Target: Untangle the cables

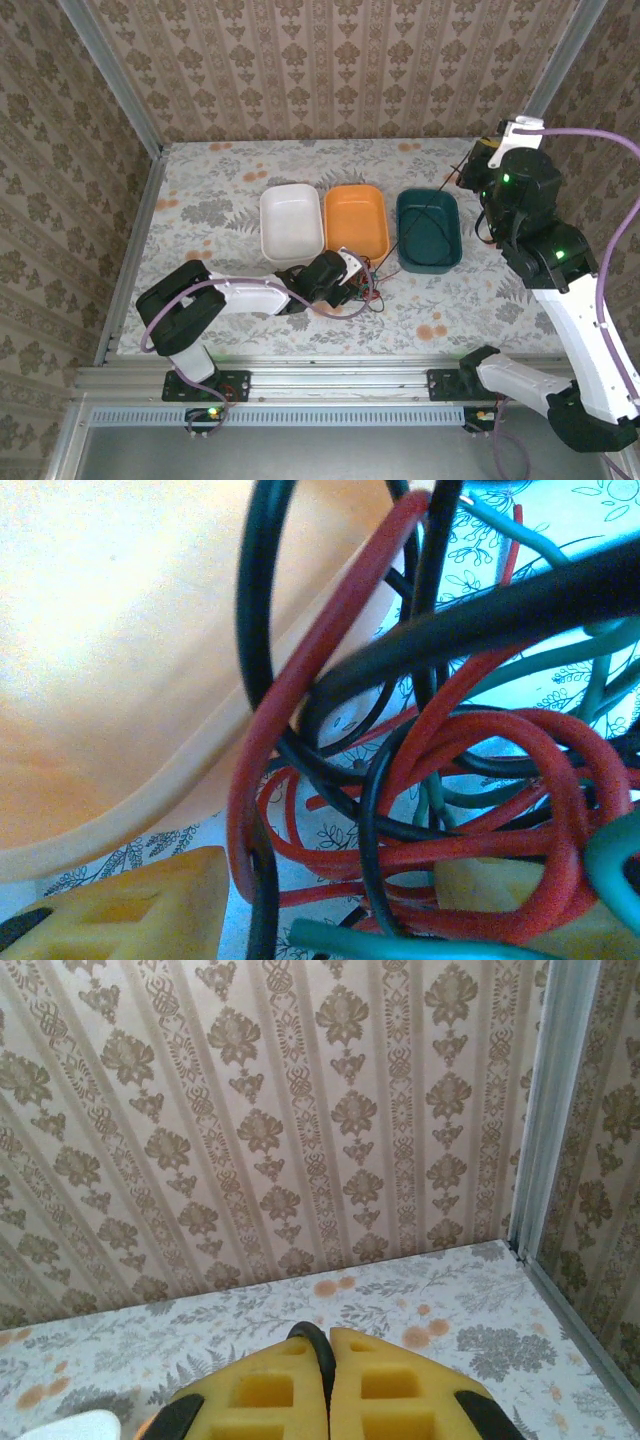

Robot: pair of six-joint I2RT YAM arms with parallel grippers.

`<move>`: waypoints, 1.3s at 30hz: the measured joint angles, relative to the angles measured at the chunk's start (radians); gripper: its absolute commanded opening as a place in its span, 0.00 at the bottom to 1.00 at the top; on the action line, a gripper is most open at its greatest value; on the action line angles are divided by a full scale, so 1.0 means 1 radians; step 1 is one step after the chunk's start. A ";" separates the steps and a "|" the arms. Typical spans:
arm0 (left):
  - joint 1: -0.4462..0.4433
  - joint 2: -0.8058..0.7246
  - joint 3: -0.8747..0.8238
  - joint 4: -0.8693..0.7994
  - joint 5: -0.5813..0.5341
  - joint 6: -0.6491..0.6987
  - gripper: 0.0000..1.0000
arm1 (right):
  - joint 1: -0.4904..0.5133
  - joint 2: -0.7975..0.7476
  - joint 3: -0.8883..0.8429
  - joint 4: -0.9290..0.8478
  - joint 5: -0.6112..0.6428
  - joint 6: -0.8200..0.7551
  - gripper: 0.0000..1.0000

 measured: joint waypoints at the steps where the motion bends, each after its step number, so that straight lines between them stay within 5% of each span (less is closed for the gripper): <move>1: 0.000 0.000 0.000 0.000 -0.001 0.000 0.57 | -0.004 0.005 0.008 -0.008 -0.012 -0.002 0.00; 22: 0.036 -0.056 -0.078 0.016 -0.019 -0.093 0.66 | -0.022 -0.013 0.091 -0.047 -0.085 -0.064 0.00; 32: 0.047 -0.050 -0.055 0.011 -0.043 -0.141 0.78 | -0.022 -0.029 0.176 -0.052 0.044 -0.124 0.00; 39: 0.054 -0.030 -0.088 -0.061 -0.043 -0.134 0.52 | -0.036 -0.035 0.276 -0.054 0.045 -0.107 0.00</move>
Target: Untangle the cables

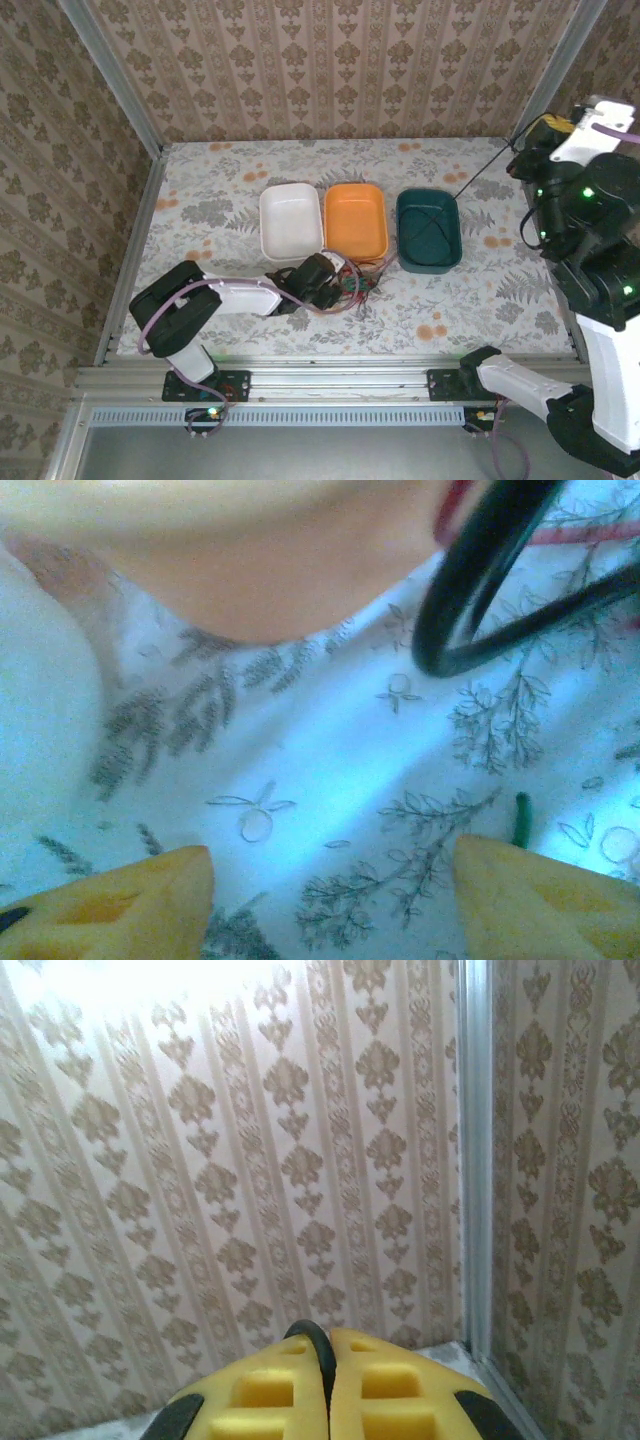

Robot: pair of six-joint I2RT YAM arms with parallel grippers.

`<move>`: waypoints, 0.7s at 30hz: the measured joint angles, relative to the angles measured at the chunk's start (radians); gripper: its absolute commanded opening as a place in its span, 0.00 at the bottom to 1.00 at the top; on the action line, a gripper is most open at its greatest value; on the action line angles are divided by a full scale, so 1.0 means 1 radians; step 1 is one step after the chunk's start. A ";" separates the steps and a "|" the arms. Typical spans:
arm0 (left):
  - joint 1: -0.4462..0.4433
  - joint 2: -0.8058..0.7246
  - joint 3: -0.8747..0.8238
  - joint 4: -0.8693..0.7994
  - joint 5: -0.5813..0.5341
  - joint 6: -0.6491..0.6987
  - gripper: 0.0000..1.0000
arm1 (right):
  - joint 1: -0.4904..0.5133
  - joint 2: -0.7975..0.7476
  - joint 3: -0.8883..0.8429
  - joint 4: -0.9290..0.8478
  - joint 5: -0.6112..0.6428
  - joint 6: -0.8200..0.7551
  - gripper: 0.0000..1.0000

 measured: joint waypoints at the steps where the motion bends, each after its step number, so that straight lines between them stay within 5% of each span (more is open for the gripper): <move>1: -0.002 -0.002 0.003 -0.007 0.002 0.004 0.47 | 0.000 -0.005 0.000 -0.004 -0.021 0.014 0.00; 8: -0.002 -0.008 -0.002 -0.005 0.045 0.027 0.31 | 0.157 -0.026 -0.407 0.003 -0.163 0.200 0.00; 12: -0.002 -0.010 -0.002 -0.010 0.049 0.031 0.30 | 0.267 0.071 -0.649 0.003 -0.192 0.303 0.00; 16: -0.002 -0.013 0.008 -0.036 0.034 0.031 0.43 | 0.320 0.095 -0.785 0.008 -0.211 0.394 0.00; 21: 0.000 -0.075 0.003 -0.140 -0.046 0.025 0.72 | 0.335 0.088 -0.906 0.061 -0.247 0.491 0.00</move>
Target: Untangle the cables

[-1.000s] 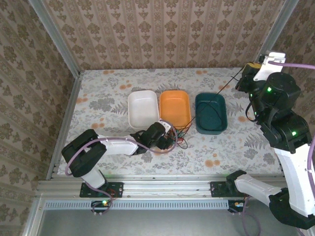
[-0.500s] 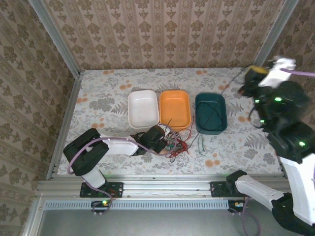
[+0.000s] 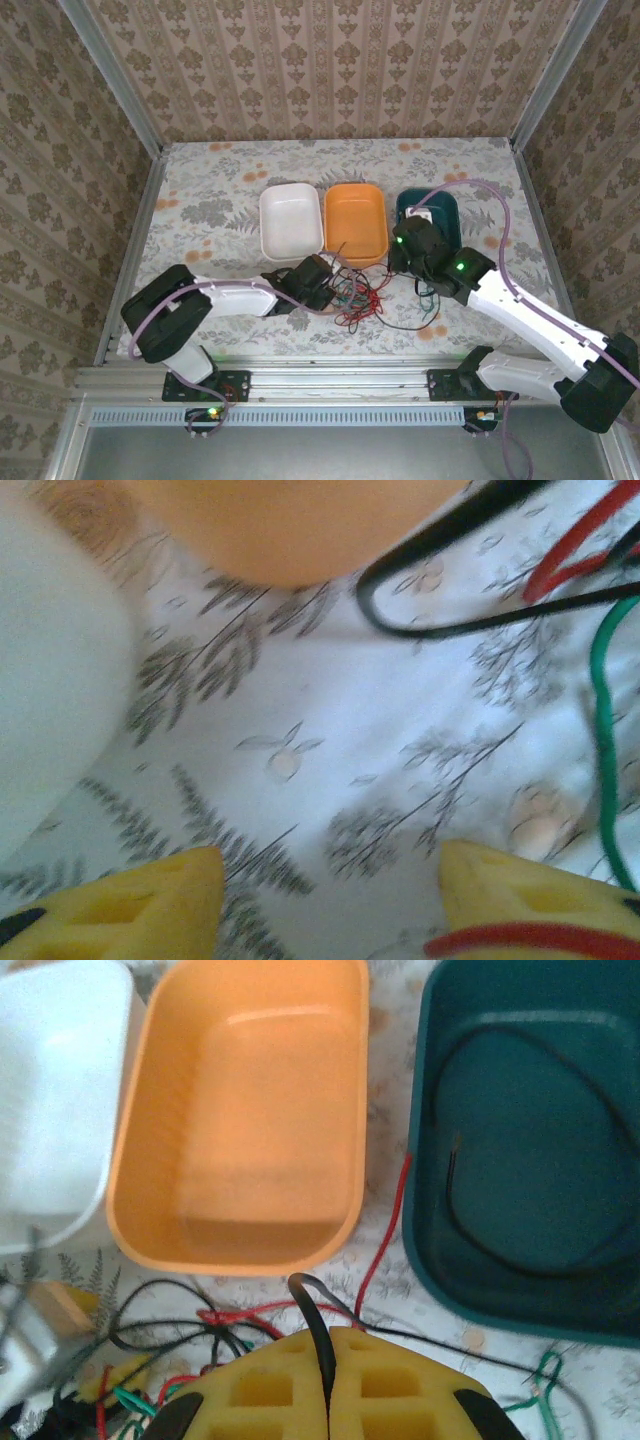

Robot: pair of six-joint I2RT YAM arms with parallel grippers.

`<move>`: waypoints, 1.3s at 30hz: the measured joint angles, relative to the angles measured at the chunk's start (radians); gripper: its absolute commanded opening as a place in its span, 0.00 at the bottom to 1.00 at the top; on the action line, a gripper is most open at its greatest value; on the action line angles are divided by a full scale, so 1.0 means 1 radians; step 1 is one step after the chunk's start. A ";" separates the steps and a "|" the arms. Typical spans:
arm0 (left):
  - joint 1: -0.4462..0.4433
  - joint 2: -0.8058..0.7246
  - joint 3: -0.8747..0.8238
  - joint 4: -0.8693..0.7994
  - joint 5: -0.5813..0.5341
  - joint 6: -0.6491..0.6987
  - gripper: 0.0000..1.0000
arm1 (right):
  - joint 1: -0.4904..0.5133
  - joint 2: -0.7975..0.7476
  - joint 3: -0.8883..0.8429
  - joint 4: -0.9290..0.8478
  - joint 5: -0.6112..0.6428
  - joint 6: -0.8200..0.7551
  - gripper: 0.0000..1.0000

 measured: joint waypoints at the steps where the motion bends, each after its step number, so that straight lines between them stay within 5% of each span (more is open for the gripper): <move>1: 0.000 -0.027 -0.004 -0.027 -0.020 -0.001 0.74 | 0.002 -0.002 -0.033 0.003 -0.020 0.016 0.00; 8: 0.001 -0.298 -0.017 -0.143 -0.114 0.003 0.94 | 0.045 0.053 -0.177 0.009 -0.179 0.047 0.01; 12: 0.001 -0.425 -0.039 -0.153 -0.069 0.031 0.97 | 0.090 0.136 -0.201 0.010 -0.238 0.046 0.11; 15: 0.000 -0.450 -0.044 -0.154 0.012 0.063 0.98 | 0.108 0.213 -0.211 0.011 -0.280 0.041 0.30; 20: -0.017 -0.349 -0.032 -0.153 0.094 0.101 0.99 | 0.118 0.331 -0.211 0.012 -0.313 0.032 0.42; 39: -0.067 0.009 0.129 -0.064 0.079 0.155 0.97 | 0.261 0.426 -0.122 -0.060 -0.221 0.043 0.42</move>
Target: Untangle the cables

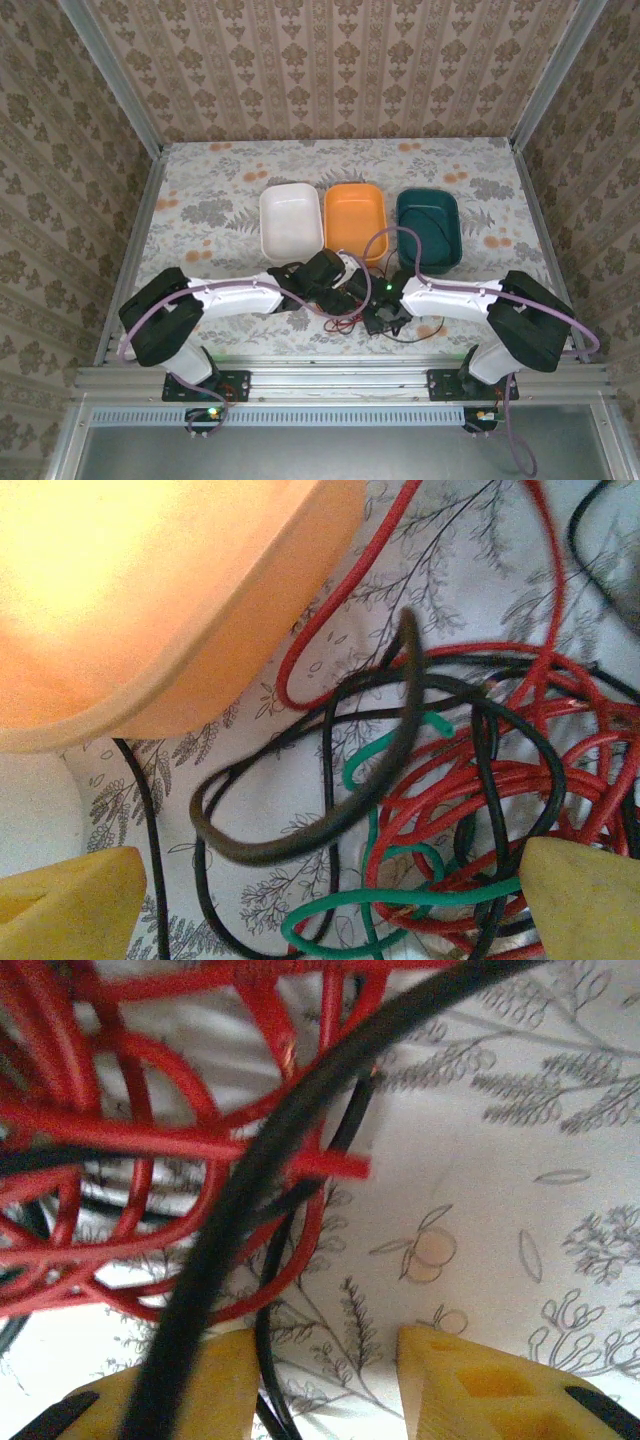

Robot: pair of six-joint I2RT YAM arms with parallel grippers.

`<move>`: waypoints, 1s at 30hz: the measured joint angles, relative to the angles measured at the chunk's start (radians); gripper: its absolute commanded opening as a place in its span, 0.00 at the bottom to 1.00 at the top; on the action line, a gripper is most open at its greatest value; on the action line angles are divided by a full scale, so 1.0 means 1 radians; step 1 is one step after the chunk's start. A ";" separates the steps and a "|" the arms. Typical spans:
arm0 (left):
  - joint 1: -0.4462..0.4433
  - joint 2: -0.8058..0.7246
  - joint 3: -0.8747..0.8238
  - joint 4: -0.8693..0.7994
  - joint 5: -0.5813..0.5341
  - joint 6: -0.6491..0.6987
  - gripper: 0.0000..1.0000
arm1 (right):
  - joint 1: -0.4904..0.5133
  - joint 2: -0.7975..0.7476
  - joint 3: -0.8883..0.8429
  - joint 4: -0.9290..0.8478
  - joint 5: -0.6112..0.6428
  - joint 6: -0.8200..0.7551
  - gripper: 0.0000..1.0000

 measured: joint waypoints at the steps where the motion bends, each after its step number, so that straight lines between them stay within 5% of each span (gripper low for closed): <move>1: 0.000 0.006 0.000 0.001 -0.005 0.000 0.96 | 0.006 0.000 0.000 -0.005 0.000 0.004 0.42; 6: 0.000 0.039 0.010 0.013 -0.015 -0.014 0.96 | 0.014 0.014 0.003 -0.004 0.005 0.004 0.34; 10: 0.000 0.043 0.011 0.014 -0.025 -0.025 0.96 | 0.014 0.034 0.022 -0.013 -0.008 0.002 0.01; 19: 0.000 0.057 0.011 0.027 -0.029 -0.026 0.96 | 0.013 -0.027 0.009 -0.031 0.013 -0.004 0.00; 30: -0.001 0.097 0.017 0.066 -0.027 -0.031 0.97 | -0.097 -0.309 0.205 -0.186 0.271 -0.009 0.00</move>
